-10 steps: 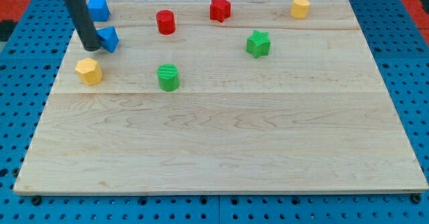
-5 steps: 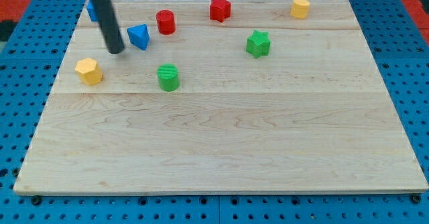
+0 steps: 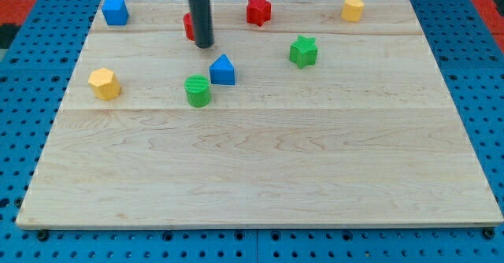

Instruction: Keep blue triangle horizontal right to green circle

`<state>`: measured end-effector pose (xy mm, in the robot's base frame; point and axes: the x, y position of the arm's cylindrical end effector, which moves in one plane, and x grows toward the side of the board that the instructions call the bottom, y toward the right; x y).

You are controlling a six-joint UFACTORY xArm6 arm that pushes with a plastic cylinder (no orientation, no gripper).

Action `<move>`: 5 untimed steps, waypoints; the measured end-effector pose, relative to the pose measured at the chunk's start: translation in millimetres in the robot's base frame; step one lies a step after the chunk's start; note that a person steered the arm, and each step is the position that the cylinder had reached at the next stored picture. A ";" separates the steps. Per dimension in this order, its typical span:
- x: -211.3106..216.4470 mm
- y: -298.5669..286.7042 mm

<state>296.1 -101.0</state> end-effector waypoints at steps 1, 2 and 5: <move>42.1 -4.0; 64.5 36.3; 108.4 108.4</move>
<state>404.5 7.4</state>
